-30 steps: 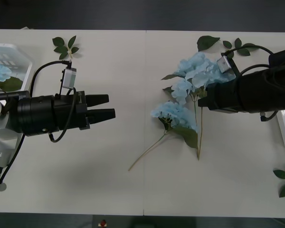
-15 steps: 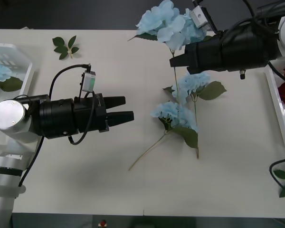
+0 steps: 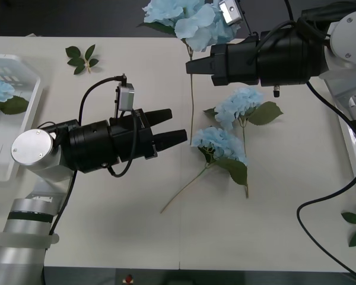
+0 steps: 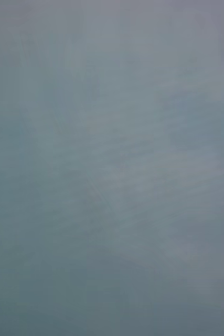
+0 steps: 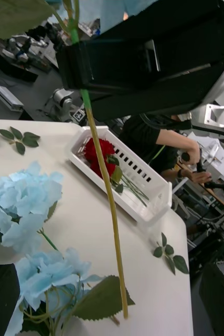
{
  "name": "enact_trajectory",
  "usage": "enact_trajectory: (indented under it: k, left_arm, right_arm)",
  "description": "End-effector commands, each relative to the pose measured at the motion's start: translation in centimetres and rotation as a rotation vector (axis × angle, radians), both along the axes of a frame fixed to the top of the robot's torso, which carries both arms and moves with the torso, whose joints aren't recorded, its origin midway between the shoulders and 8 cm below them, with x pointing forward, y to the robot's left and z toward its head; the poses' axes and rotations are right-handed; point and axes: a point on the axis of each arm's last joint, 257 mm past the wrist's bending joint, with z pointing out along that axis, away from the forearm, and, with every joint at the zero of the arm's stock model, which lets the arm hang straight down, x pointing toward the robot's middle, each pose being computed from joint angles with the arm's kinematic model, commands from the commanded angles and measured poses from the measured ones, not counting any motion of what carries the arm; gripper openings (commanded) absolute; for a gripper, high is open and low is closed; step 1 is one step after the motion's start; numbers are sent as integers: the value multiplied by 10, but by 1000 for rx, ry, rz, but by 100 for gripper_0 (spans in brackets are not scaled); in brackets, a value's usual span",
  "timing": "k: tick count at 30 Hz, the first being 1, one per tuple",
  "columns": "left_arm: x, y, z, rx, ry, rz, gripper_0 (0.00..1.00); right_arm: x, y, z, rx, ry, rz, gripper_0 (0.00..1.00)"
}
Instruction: Put the red flowers into the right box and the blue flowers into the left box
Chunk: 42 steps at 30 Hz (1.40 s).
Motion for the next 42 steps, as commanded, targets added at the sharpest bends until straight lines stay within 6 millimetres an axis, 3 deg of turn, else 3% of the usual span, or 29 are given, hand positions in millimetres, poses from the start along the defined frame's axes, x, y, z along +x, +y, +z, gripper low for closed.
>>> enact_trajectory:
  k: [1, 5, 12, 17, 19, 22, 33, 37, 41, 42]
  left_arm:
    - [10, -12, 26, -7, -101, 21, 100]
    - [11, -19, 27, -16, -104, 30, 97]
    - [15, -35, 30, -24, -118, 50, 81]
    - [17, -45, 34, -38, -123, 64, 43]
    - [19, -48, 36, -39, -128, 71, 34]
    - [21, -52, 37, -30, -138, 77, 0]
    - [28, -47, 39, -26, -132, 96, 0]
    - [31, -40, 35, -14, -122, 105, 0]
    - [35, -26, 28, 8, -109, 121, 0]
    - [37, -21, 25, 17, -107, 126, 0]
  right_arm:
    - [-5, 10, 18, 19, -59, 32, 0]
    - [-7, 14, 21, 35, -56, 42, 0]
    - [-9, 16, 25, 59, -50, 47, 0]
    - [-8, 16, 28, 72, -49, 44, 0]
    - [-9, 17, 29, 74, -51, 45, 0]
    - [-9, 17, 29, 74, -51, 46, 0]
    - [-9, 17, 28, 76, -52, 48, 0]
    - [-8, 13, 28, 67, -58, 44, 64]
    - [-8, 10, 26, 51, -75, 50, 87]
    - [-9, 10, 26, 50, -77, 53, 88]
